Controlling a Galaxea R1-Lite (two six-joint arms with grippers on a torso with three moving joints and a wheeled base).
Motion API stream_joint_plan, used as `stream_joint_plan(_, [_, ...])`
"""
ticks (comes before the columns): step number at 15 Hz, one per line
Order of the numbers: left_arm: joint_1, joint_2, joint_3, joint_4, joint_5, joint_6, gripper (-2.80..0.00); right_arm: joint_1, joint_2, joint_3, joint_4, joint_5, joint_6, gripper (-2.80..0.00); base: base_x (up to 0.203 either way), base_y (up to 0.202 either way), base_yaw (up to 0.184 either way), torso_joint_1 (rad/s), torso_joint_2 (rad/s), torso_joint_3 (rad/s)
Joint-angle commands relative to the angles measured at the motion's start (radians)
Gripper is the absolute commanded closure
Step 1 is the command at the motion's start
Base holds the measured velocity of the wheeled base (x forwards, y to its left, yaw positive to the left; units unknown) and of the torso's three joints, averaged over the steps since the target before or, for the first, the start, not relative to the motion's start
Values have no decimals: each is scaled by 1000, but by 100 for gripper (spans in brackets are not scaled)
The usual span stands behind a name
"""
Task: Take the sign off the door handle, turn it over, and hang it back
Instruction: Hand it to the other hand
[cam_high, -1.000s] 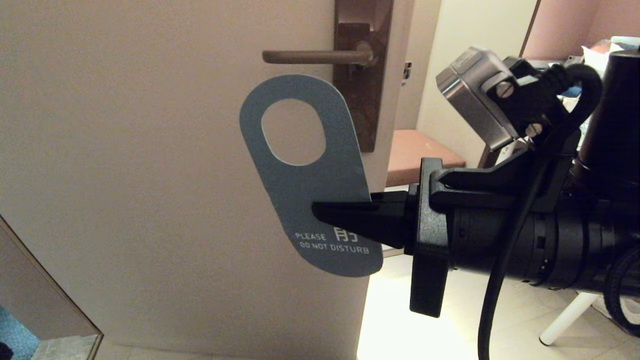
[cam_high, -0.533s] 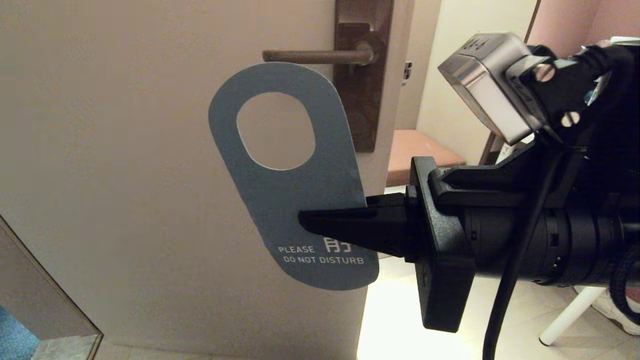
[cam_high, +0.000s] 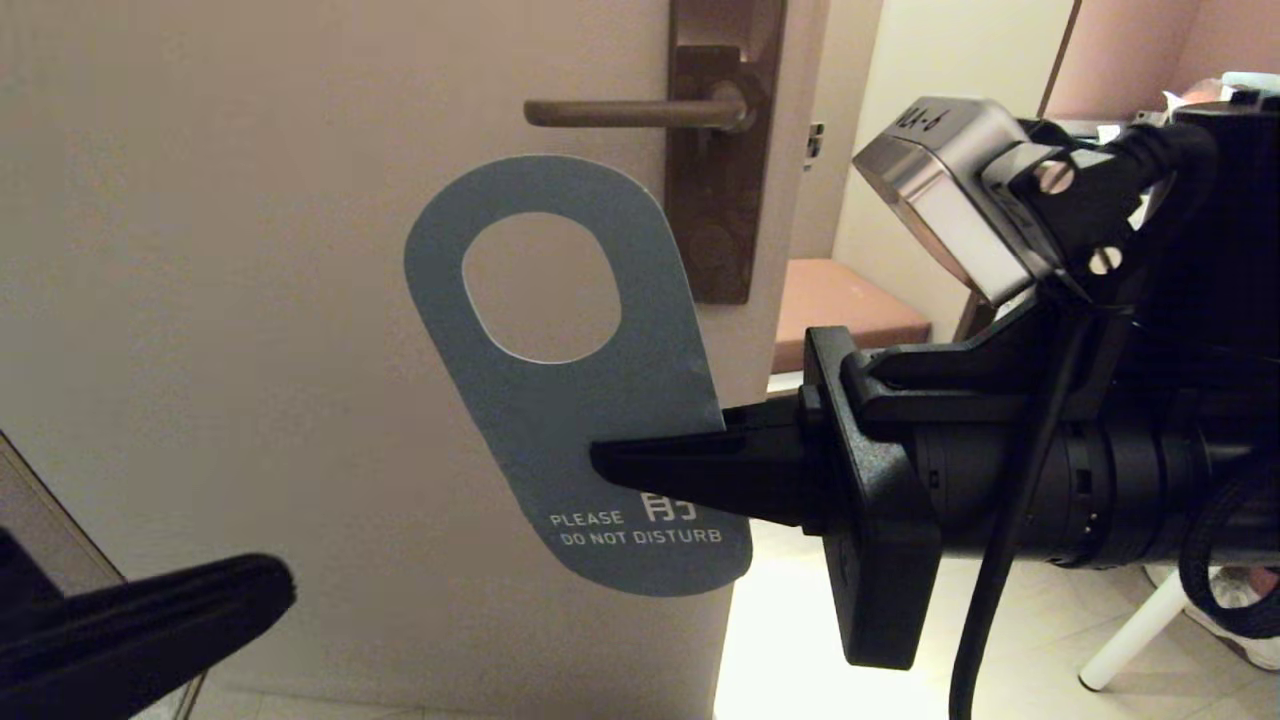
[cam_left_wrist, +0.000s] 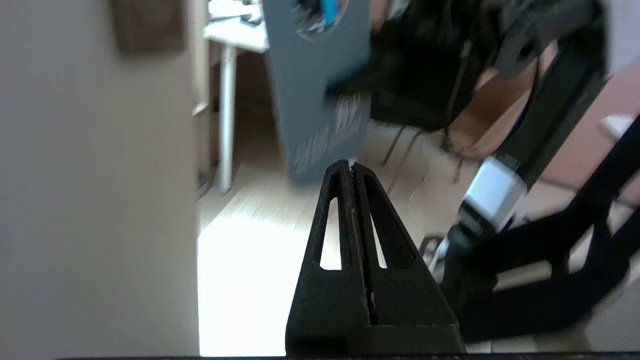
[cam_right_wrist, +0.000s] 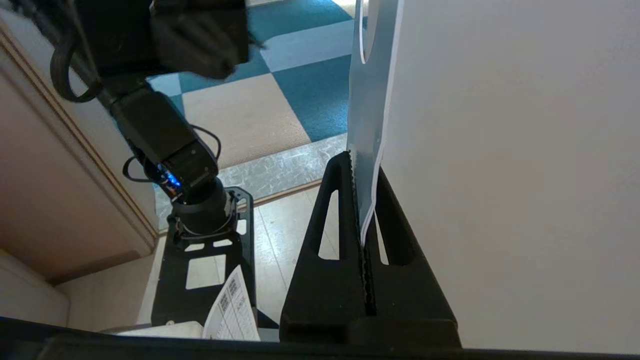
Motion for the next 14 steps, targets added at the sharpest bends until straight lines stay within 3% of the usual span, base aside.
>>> stream_joint_plan(1, [2,107,-14,-44,-73,-5,0,-13,5,0,-4,10,0,0,0,0,0,0,0,0])
stream_joint_plan(3, [7,128,-14,-45,-104,-4,0,-34,4,-1,-6,29,0,0,0,0,0,0,0,0])
stream_joint_plan(12, [9,217,-12,-78,-106,-4,0,-107,-20,19,-6,89,-2,0,0,0,0,0,0,0])
stream_joint_plan(13, [12,237,-9,-117,-106,-4,-280,-107,-24,24,-6,89,-2,0,0,0,0,0,0,0])
stream_joint_plan(14, [21,255,-8,-141,-106,-4,-280,-108,-28,30,-6,89,-2,0,0,0,0,0,0,0])
